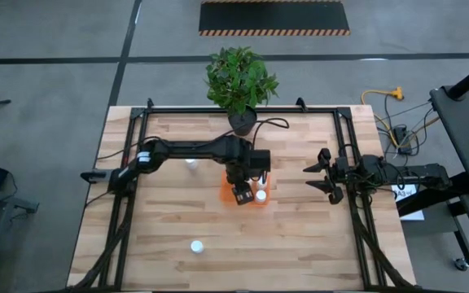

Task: Pick and place pill bottles into a basket
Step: Put the white pill bottle into the orange bin

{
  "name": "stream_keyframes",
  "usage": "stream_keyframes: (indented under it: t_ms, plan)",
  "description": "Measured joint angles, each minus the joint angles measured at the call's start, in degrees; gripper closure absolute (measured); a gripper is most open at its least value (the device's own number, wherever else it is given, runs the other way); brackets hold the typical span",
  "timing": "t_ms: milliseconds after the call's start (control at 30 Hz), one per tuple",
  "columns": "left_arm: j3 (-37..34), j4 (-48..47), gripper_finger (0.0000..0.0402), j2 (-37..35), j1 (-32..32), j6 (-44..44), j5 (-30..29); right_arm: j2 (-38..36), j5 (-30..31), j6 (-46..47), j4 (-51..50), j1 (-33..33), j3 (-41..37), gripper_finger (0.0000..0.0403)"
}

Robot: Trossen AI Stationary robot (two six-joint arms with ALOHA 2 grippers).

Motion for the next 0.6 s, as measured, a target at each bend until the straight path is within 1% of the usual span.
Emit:
stream_keyframes:
  t_ms: [133,333,600]
  plan:
    - [-0.11,2.98,0.0261,0.0,0.31,-0.22,-1.11,0.0,0.0,0.0,0.01,0.01,0.0,0.0199]
    - [-0.86,3.17,0.0261,0.0,0.56,-0.22,-2.73,0.0,0.0,-0.01,0.01,0.0,0.0,0.0199]
    - [-5.33,4.91,0.0261,-0.02,0.56,-0.24,-2.53,0.0,0.0,-0.08,0.01,0.01,0.0,0.0199]
